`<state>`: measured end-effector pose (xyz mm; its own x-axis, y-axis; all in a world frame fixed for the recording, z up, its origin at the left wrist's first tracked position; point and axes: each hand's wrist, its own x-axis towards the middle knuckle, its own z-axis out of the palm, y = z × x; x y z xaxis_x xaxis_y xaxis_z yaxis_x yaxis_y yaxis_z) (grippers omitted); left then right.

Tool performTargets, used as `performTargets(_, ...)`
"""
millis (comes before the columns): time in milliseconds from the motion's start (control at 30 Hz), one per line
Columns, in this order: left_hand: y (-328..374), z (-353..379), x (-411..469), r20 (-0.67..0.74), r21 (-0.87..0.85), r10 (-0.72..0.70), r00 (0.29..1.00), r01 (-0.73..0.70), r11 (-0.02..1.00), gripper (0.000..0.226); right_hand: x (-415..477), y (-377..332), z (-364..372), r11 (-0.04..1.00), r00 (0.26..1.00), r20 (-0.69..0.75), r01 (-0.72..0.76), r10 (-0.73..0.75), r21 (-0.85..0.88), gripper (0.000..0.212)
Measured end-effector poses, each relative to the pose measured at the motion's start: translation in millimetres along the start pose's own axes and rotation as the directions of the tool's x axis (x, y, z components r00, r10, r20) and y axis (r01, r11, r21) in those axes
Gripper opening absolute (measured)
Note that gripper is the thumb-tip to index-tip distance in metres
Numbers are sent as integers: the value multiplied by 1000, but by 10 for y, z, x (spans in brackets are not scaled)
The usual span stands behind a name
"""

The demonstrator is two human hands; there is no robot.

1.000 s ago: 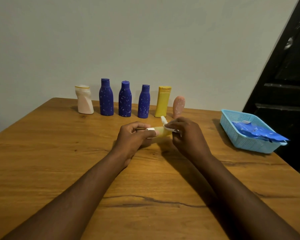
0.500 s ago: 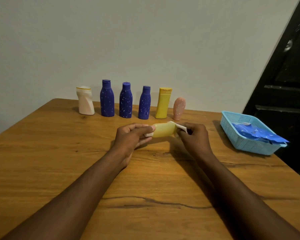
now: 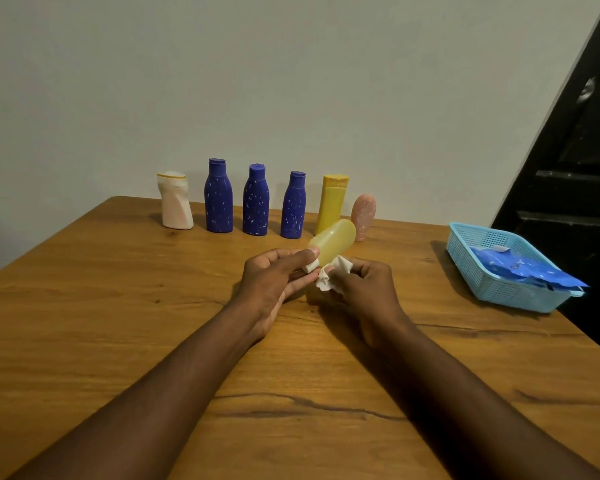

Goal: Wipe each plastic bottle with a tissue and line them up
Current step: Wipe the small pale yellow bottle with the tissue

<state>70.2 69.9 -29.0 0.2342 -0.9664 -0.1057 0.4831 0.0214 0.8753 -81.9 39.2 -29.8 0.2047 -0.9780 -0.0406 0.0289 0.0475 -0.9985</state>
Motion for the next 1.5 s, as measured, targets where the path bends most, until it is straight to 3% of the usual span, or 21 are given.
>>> performTargets(133,9,-13,8,-10,39,28,1000,-28,999,41,-26,34,21,983,994,31,109,-106,-146,16)
performTargets(400,2,-22,9,-35,141,71,997,-66,988,44,-91,-11,71,830,945,177,325,-274,-453,15)
performTargets(667,38,-23,-8,61,118,-12,998,4,993,53,58,-110,-244,780,870,-70,400,-489,-481,8)
performTargets(933,58,-4,-62,151,204,-74,986,42,978,50,169,-120,-444,747,795,-166,444,-583,-496,12)
performTargets(1133,37,-1,-58,160,258,-100,982,56,964,47,106,-123,-277,637,750,-40,531,-660,-559,31)
performTargets(1267,24,-18,-39,165,222,-77,983,39,974,42,47,-70,-127,591,751,102,588,-652,-551,28)
performTargets(1400,17,-26,8,143,110,-73,987,57,992,35,27,-58,-59,577,740,156,621,-654,-530,24)
performTargets(1500,2,-37,36,120,54,-70,990,64,996,33,37,-29,-45,596,773,191,598,-605,-536,21)
